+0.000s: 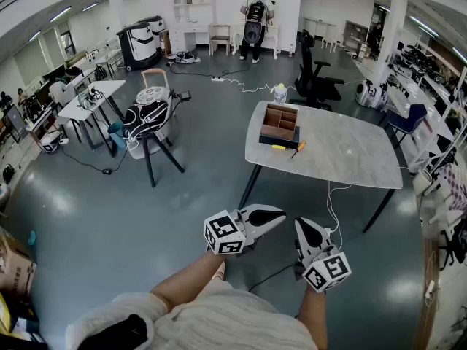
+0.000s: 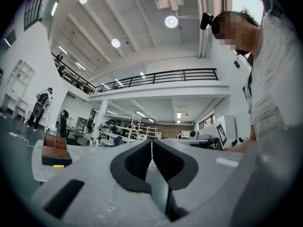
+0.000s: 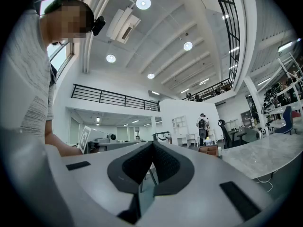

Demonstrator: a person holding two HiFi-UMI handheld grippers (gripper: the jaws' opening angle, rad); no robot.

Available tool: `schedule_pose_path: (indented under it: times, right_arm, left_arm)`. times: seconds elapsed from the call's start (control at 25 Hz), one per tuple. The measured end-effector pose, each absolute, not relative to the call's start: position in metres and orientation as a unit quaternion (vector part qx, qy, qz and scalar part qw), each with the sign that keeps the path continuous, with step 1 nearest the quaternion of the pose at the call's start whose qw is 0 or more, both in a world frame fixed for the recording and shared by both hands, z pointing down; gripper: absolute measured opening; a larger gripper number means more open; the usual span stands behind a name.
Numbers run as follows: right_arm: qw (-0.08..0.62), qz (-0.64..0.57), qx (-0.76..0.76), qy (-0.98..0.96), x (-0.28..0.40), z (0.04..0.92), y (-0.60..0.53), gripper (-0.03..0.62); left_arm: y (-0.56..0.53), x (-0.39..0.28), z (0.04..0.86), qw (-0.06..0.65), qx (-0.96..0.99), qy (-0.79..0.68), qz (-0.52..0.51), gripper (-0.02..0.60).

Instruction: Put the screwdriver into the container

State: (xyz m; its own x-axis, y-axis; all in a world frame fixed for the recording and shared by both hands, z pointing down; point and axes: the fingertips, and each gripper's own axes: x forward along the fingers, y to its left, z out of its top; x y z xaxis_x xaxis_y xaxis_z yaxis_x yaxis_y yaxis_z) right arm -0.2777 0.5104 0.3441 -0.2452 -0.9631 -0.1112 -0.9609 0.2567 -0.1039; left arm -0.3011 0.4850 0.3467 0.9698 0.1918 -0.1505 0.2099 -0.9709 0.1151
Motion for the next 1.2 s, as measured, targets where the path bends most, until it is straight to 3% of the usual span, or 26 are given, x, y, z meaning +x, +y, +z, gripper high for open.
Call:
schedule_pose_path:
  times: [0.64, 1.2]
  right_arm:
    - [0.095, -0.023, -0.6, 0.794, -0.27, 0.349, 0.506, 0.011]
    - [0.112, -0.038, -0.583, 0.803, -0.255, 0.347, 0.411, 0.014]
  left_arm:
    - [0.481, -0.293, 0.355, 0.072, 0.99, 0.109, -0.058, 0.018]
    - [0.381, -0.277, 0.357, 0.083, 0.989, 0.105, -0.056, 0.018]
